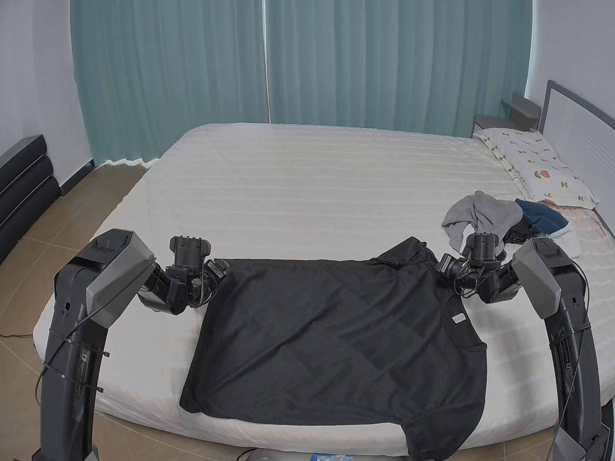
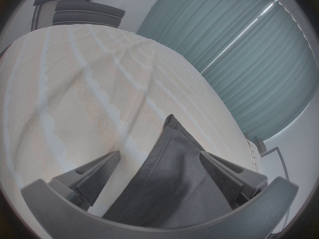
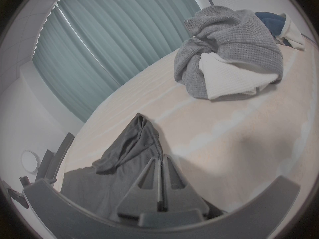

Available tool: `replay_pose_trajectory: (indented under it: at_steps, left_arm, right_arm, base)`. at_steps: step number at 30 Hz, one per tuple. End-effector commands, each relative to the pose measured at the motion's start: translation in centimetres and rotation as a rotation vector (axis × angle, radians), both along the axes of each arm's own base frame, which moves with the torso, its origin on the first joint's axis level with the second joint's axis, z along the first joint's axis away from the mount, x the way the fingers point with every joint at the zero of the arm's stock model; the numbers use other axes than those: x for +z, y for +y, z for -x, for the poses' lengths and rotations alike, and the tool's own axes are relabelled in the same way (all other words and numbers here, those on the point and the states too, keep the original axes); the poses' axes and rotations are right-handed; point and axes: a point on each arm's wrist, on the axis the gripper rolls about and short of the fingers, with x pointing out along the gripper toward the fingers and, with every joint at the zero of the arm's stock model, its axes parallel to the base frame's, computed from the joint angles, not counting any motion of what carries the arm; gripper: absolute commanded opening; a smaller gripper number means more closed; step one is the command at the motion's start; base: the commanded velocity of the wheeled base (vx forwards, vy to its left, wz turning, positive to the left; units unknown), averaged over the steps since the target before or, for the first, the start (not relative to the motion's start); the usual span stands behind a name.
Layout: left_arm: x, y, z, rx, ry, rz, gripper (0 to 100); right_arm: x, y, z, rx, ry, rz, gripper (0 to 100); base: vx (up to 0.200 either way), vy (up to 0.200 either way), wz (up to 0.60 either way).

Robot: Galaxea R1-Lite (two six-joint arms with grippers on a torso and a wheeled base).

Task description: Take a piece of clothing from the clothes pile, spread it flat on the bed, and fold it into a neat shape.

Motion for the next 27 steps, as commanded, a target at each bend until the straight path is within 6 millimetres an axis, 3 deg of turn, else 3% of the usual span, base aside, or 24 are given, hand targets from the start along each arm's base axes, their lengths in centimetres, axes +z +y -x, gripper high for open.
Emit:
replay_pose_trajectory:
  at_steps: [1, 17, 26, 27]
  left_arm:
    - [0.0, 0.0, 0.0, 0.004, -0.001, -0.003, 100]
    - [0.1, 0.0, 0.0, 0.016, -0.003, -0.009, 100]
    - [0.0, 0.1, 0.3, 0.019, 0.001, -0.01, 100]
    - [0.0, 0.1, 0.4, 0.017, 0.0, -0.009, 100]
  right_arm:
    - [1.5, -0.9, 1.4, 0.011, 0.02, 0.025, 0]
    - [3.0, -3.9, 5.7, 0.088, 0.088, 0.092, 0]
    - [2.0, -4.5, 7.4, 0.13, 0.146, 0.134, 0]
    - [2.0, -4.5, 7.5, 0.149, 0.144, 0.141, 100]
  base:
    - [0.0, 0.0, 0.0]
    - [0.0, 0.0, 0.0]
    - [0.0, 0.0, 0.0]
    - [0.0, 0.0, 0.0]
